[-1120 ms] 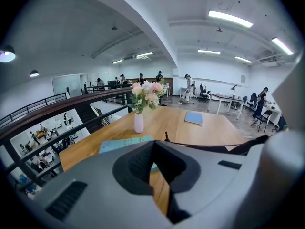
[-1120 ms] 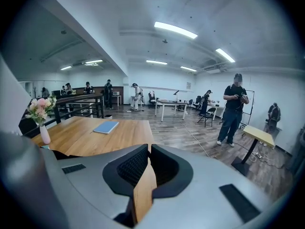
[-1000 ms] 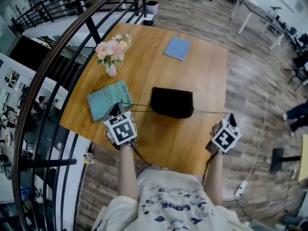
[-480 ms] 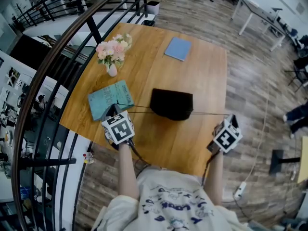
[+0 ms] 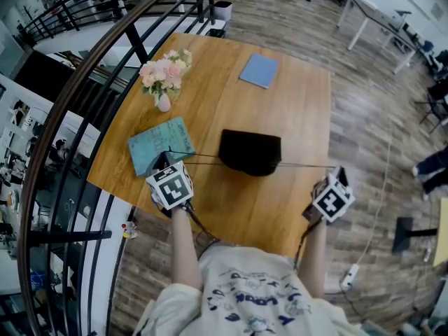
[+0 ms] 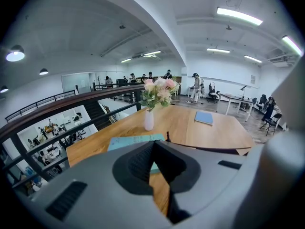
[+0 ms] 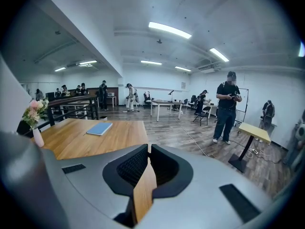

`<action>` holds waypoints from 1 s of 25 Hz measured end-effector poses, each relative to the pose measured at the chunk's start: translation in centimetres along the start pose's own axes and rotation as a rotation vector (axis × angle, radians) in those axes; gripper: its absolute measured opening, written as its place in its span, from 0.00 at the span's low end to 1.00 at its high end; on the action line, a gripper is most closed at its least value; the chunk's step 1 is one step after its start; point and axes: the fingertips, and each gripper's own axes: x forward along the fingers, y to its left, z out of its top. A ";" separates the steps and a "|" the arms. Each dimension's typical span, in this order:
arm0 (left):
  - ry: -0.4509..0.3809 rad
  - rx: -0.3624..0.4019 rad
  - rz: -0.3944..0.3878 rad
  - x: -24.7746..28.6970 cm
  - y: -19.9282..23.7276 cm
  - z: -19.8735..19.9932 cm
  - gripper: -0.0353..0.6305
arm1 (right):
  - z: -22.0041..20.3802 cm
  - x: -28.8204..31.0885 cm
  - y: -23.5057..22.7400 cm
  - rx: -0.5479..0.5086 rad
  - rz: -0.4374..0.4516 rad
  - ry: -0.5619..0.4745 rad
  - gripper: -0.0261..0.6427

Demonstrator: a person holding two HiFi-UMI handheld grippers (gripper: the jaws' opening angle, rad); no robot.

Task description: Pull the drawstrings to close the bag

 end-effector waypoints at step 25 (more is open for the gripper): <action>0.014 0.085 -0.355 -2.0 -10.4 -0.8 0.11 | -4.1 -3.1 12.4 -0.147 0.485 0.120 0.08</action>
